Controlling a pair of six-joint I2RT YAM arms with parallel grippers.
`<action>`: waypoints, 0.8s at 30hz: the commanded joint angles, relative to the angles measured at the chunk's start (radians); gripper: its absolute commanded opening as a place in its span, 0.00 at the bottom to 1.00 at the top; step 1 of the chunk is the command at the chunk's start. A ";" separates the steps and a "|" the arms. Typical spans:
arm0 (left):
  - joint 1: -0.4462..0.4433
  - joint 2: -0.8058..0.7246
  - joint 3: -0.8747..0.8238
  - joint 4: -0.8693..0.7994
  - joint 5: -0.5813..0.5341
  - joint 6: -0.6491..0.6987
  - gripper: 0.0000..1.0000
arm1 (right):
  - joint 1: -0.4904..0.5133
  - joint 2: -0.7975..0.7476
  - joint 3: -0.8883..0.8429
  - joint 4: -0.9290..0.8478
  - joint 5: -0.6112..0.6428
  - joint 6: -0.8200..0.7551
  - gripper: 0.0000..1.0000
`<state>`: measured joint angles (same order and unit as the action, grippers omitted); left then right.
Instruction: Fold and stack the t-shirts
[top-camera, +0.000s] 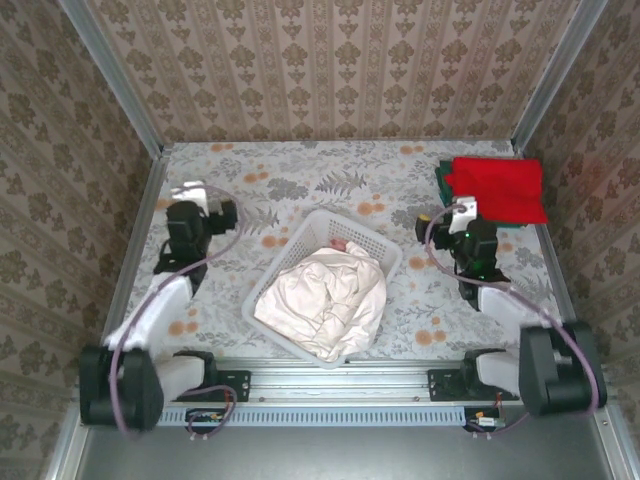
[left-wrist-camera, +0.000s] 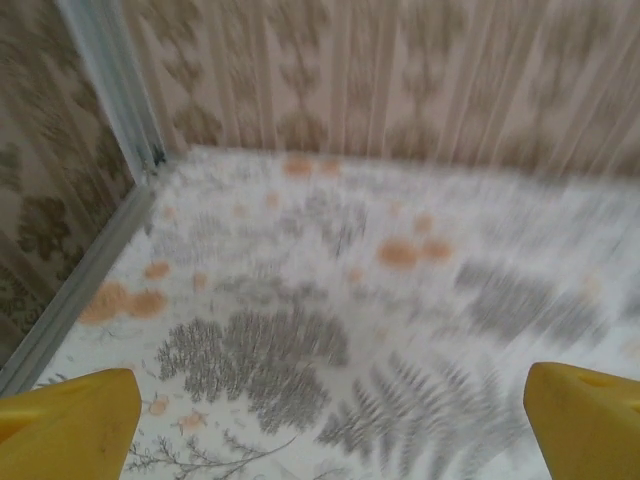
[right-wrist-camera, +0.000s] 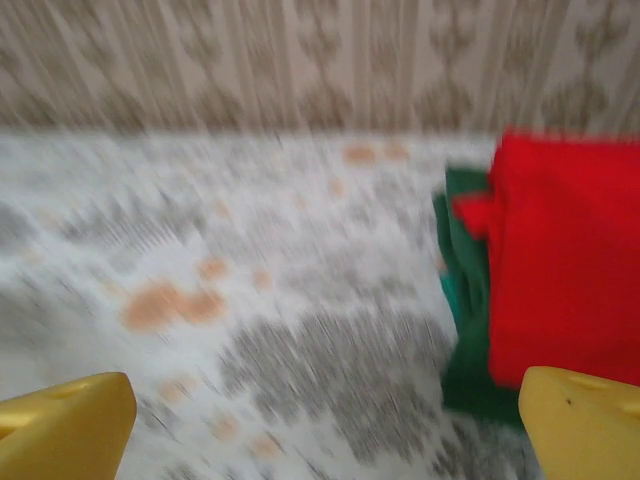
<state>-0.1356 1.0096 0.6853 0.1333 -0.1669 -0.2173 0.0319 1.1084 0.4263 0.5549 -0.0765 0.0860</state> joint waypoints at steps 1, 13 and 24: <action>0.018 -0.212 -0.019 -0.489 -0.038 -0.422 1.00 | -0.002 -0.117 0.026 -0.203 -0.007 0.287 1.00; -0.101 -0.356 -0.154 -0.524 0.313 -0.359 1.00 | 0.504 -0.151 0.193 -0.711 0.135 0.367 1.00; -0.171 -0.089 -0.108 -0.410 0.294 -0.371 1.00 | 0.746 -0.146 0.248 -1.016 0.543 0.371 1.00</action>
<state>-0.2955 0.9112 0.5369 -0.2989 0.1131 -0.6060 0.7734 0.9302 0.6167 -0.3496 0.3012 0.4873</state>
